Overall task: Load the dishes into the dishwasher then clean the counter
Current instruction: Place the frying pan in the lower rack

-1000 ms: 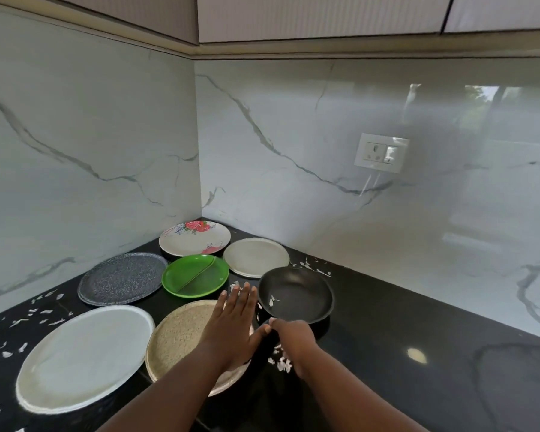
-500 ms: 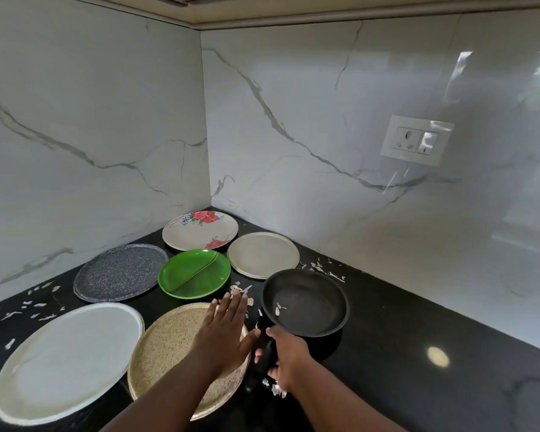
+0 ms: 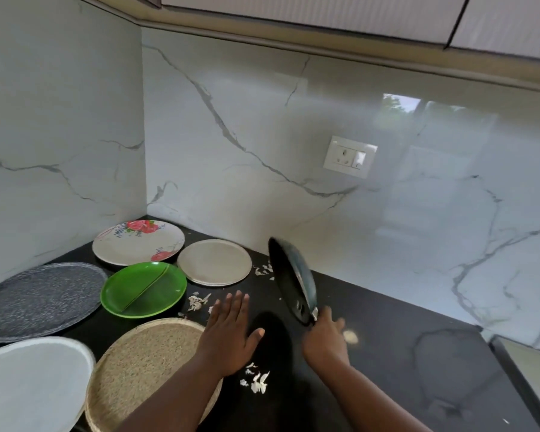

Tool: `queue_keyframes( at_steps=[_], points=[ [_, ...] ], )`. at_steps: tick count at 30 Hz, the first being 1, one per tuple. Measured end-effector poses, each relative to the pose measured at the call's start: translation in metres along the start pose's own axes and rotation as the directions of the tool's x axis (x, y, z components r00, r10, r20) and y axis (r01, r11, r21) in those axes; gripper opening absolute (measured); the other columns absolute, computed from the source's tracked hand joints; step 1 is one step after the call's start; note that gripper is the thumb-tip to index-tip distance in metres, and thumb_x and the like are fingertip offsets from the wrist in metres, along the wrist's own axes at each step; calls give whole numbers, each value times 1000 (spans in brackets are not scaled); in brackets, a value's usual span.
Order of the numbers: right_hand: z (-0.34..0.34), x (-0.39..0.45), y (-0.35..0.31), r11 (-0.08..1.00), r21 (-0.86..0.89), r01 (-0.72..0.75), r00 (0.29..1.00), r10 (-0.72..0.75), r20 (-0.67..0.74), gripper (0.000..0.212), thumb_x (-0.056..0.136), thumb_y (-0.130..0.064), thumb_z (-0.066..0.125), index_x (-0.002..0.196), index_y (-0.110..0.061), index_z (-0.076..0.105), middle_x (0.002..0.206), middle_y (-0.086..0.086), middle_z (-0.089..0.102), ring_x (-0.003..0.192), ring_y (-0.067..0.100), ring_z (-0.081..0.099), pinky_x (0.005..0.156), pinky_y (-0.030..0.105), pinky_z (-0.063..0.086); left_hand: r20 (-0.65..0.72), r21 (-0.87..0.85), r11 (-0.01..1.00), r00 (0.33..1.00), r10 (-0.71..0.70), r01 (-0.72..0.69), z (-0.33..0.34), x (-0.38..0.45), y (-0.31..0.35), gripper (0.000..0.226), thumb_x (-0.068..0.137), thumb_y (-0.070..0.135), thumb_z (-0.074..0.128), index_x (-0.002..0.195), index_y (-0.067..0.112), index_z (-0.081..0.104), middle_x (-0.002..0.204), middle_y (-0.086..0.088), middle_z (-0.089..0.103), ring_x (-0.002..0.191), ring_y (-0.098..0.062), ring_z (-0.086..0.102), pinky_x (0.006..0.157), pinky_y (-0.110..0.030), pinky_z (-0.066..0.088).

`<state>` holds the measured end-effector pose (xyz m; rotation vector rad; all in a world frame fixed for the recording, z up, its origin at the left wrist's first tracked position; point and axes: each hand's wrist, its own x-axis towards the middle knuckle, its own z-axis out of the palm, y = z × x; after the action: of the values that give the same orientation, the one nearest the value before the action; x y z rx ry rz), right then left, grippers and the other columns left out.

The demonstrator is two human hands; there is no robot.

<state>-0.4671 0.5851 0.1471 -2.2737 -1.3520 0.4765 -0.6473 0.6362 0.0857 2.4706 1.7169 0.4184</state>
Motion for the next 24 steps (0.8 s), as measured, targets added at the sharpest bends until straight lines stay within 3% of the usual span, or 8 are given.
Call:
queue_keyframes(
  at_steps=[4, 8, 12, 16, 18, 20, 22, 24],
  points=[
    [-22, -15, 15, 889, -418, 184, 978, -209, -15, 55, 96, -5, 43, 144, -16, 19, 139, 14, 32, 103, 33, 66, 67, 37, 50, 4, -20, 999, 999, 48, -48, 6, 7, 11, 102, 71, 72, -11, 154, 12, -7, 162, -8, -9, 142, -18, -25, 113, -34, -22],
    [-24, -24, 29, 876, -447, 182, 980, -200, 8, 50, 96, -4, 42, 139, -19, 23, 131, 9, 37, 100, 33, 67, 64, 40, 50, 5, -20, 993, 993, 117, -117, 17, 7, 30, 100, 73, 68, -7, 155, 13, 1, 163, -9, 2, 149, -22, -11, 110, -30, -29],
    [-32, -27, 43, 966, -234, 111, 991, -125, -42, 39, 96, -8, 38, 132, -22, 31, 124, 8, 43, 99, 35, 63, 67, 38, 43, 22, 7, 987, 986, 163, -163, 26, 7, 49, 101, 71, 68, -11, 153, 10, -8, 162, -9, -8, 141, -17, -23, 99, -27, -38],
    [-58, -27, 65, 992, 122, 17, 999, -13, -36, 32, 92, -12, 47, 120, -24, 41, 105, 5, 59, 87, 26, 61, 73, 39, 52, 46, 9, 980, 979, 199, -199, 30, 4, 82, 95, 77, 69, -7, 152, 12, -12, 161, -8, -13, 146, -21, -18, 112, -36, -20],
    [-72, -36, 80, 948, 312, -67, 998, 70, 3, 29, 91, -13, 54, 116, -23, 43, 96, 4, 61, 66, 20, 62, 57, 35, 54, 56, 18, 971, 970, 237, -238, 32, -2, 105, 94, 77, 69, -5, 152, 12, -12, 160, -8, -17, 146, -22, -19, 114, -37, -18],
    [-86, -51, 99, 857, 495, -143, 989, 139, 46, 22, 92, -11, 57, 110, -16, 46, 87, 8, 60, 44, 16, 54, 40, 28, 44, -2, 37, 958, 958, 285, -285, 40, -7, 129, 97, 76, 69, -2, 154, 10, -2, 159, -9, -12, 147, -25, -12, 117, -35, -16],
    [-102, -68, 122, 758, 621, -199, 978, 192, 79, 22, 92, -7, 58, 110, -12, 47, 82, 10, 60, 38, 16, 50, 36, 26, 38, 0, 42, 946, 946, 323, -323, 37, -15, 157, 89, 86, 67, 15, 151, 7, 23, 158, -13, 10, 146, -30, 9, 116, -36, -9],
    [-121, -88, 150, 686, 689, -235, 966, 242, 89, 21, 92, -5, 59, 110, -9, 48, 81, 10, 59, 40, 16, 49, 36, 26, 37, 23, 39, 917, 917, 397, -398, 36, -23, 187, 82, 93, 64, 20, 149, 5, 27, 157, -16, 19, 145, -34, 17, 113, -36, -10]
  ],
)
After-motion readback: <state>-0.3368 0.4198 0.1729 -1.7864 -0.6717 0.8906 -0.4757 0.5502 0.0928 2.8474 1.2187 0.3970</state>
